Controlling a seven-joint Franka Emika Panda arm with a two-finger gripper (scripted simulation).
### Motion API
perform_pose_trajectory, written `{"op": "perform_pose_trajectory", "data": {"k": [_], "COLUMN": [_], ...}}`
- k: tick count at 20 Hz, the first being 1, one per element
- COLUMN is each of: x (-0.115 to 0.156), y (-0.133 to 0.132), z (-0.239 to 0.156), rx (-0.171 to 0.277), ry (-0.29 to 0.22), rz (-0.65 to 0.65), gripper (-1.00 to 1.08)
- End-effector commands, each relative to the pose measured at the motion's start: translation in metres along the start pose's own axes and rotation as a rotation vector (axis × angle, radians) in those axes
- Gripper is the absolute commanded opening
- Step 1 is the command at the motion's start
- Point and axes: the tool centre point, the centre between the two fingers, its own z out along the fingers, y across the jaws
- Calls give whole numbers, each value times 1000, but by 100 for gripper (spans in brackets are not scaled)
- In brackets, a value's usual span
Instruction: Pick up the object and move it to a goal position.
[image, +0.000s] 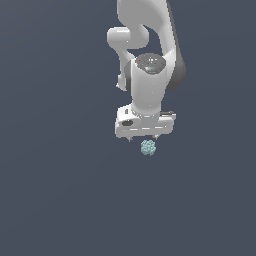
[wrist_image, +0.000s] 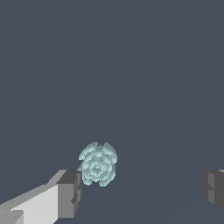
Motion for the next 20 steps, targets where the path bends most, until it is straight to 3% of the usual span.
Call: {"op": "perform_pose_trajectory", "data": {"k": [1,8,20], "x": [1,-6,-44], "y": [0,-9,-44], "z": [-1,16,87], "rx": [2,-2,-17], "ry": [0,-8,-43], "rz": [-1,16,85], "gripper": [100,100,100]}}
